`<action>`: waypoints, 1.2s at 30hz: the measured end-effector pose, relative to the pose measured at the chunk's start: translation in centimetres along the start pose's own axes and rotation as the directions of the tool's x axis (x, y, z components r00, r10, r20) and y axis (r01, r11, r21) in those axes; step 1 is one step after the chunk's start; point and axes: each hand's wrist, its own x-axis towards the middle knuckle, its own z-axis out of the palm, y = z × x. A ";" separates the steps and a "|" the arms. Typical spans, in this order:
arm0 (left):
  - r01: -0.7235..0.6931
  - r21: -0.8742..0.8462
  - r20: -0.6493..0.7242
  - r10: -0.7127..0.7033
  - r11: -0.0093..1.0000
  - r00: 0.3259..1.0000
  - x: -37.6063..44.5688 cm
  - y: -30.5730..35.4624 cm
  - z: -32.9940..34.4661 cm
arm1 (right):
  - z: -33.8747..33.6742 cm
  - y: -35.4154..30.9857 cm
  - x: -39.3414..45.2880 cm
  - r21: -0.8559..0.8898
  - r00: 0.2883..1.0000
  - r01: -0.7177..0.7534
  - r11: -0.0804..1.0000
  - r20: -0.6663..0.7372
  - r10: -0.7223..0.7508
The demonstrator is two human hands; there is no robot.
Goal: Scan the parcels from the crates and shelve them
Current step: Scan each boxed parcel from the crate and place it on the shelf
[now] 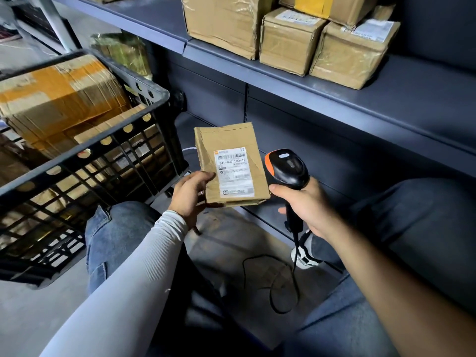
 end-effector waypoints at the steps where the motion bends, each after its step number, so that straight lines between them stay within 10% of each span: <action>1: 0.002 -0.017 -0.008 -0.002 1.000 1.000 -0.3 0.2 0.1 | 0.0 0.0 0.0 0.036 1.000 0.003 0.999 -0.007 -0.003; 20: -0.315 0.012 0.199 0.306 0.949 0.931 -12.3 7.6 3.1 | 1.8 -5.8 -5.5 0.152 0.935 0.355 0.923 -0.048 -0.352; 36: -0.394 -0.091 0.437 0.392 0.915 0.809 -16.4 11.6 6.8 | -2.3 -11.2 -10.8 0.094 0.909 0.352 0.931 -0.272 -0.316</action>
